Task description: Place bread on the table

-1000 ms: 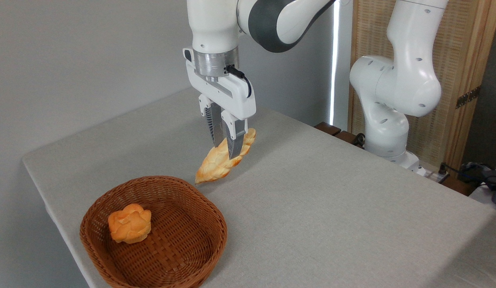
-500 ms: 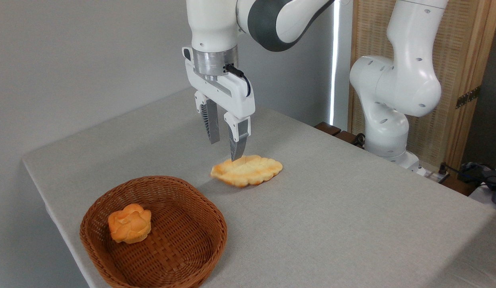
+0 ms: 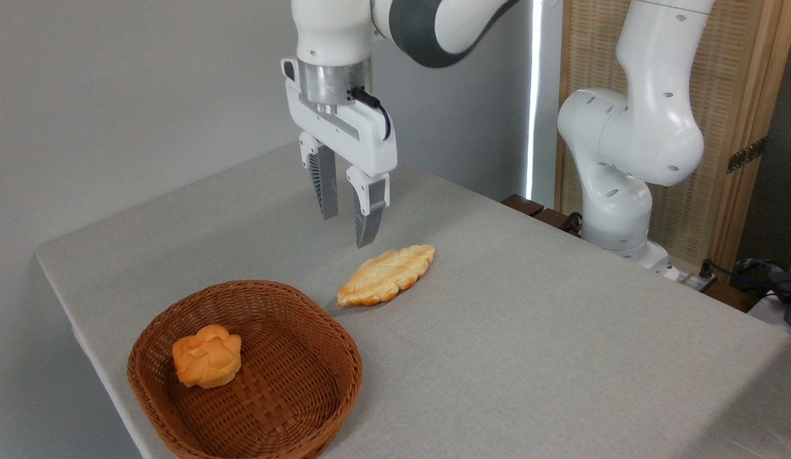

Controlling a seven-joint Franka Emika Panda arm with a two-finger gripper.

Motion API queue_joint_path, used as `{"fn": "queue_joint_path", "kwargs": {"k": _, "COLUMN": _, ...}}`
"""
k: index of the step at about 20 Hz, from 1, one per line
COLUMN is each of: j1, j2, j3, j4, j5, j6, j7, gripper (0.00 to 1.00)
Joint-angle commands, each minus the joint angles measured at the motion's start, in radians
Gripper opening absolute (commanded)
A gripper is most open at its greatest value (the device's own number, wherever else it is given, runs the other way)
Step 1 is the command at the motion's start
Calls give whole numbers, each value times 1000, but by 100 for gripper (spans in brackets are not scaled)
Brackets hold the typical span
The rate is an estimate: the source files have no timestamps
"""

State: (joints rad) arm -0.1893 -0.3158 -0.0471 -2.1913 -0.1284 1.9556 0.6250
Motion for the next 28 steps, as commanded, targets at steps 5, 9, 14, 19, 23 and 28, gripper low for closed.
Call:
{"fn": "queue_joint_path", "kwargs": {"k": 5, "j1": 62, "j2": 178, "j3": 15, "j4": 363, "j5": 25, "j6": -208, "j7": -1, "gripper": 100}}
{"fn": "queue_joint_path", "kwargs": {"k": 9, "j1": 65, "j2": 222, "j3": 15, "j4": 447, "j5": 70, "j6": -296, "j7": 60, "gripper": 100}}
{"fn": "queue_joint_path", "kwargs": {"k": 14, "j1": 88, "j2": 256, "j3": 18, "j4": 536, "j5": 75, "j6": -343, "j7": 79, "gripper": 100}}
{"fn": "queue_joint_path", "kwargs": {"k": 19, "j1": 87, "j2": 251, "j3": 67, "j4": 539, "j5": 73, "j6": -345, "j7": 90, "gripper": 100}}
{"fn": "queue_joint_path", "kwargs": {"k": 23, "j1": 83, "j2": 248, "j3": 81, "j4": 539, "j5": 73, "j6": -345, "j7": 90, "gripper": 100}}
{"fn": "queue_joint_path", "kwargs": {"k": 28, "j1": 79, "j2": 247, "j3": 81, "j4": 541, "j5": 75, "j6": -345, "j7": 87, "gripper": 100}}
